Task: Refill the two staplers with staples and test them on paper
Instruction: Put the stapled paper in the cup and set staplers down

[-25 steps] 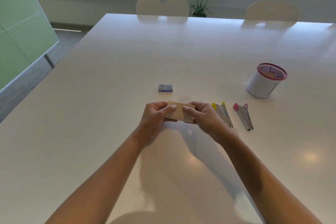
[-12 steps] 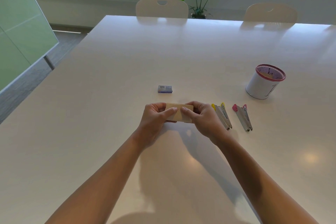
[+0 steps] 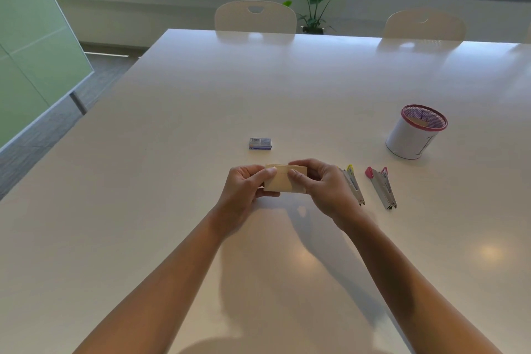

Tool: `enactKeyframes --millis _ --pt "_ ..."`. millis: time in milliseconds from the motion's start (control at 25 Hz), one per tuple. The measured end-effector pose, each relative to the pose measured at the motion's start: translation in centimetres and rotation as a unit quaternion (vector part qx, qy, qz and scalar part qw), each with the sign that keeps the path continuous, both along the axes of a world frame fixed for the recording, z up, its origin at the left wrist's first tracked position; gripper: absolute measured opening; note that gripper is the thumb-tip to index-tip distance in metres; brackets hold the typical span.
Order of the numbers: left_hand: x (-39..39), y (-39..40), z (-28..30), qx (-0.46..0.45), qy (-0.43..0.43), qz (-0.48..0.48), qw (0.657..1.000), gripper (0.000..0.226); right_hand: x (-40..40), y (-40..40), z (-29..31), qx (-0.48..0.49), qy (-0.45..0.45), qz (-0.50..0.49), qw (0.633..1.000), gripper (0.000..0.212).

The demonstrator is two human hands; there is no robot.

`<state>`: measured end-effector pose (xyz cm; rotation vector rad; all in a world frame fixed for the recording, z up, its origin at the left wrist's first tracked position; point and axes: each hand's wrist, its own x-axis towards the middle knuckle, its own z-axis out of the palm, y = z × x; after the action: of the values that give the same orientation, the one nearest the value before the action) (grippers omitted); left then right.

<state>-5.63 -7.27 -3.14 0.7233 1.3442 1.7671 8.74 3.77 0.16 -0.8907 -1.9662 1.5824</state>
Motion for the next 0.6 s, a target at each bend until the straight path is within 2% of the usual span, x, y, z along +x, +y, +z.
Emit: enactKeyframes --millis 280,480,520,600 --pt "0.25 -0.14 -0.04 -0.016 0.028 0.01 0.999 0.021 0.05 -0.24 -0.13 -0.013 0.007 -0.009 1.0 0.019" --pt "-0.19 -0.17 0.59 -0.002 -0.04 -0.014 0.999 0.013 0.04 -0.09 -0.23 0.006 -0.009 -0.011 1.0 0.014" --pt "-0.32 -0.34 0.66 -0.004 -0.036 -0.018 0.999 0.013 0.05 -0.06 -0.24 0.017 -0.009 -0.007 1.0 0.013" --pt "-0.65 -0.96 0.88 -0.023 0.026 -0.014 0.999 0.012 0.1 -0.23 -0.13 0.039 -0.004 0.009 0.999 0.011"
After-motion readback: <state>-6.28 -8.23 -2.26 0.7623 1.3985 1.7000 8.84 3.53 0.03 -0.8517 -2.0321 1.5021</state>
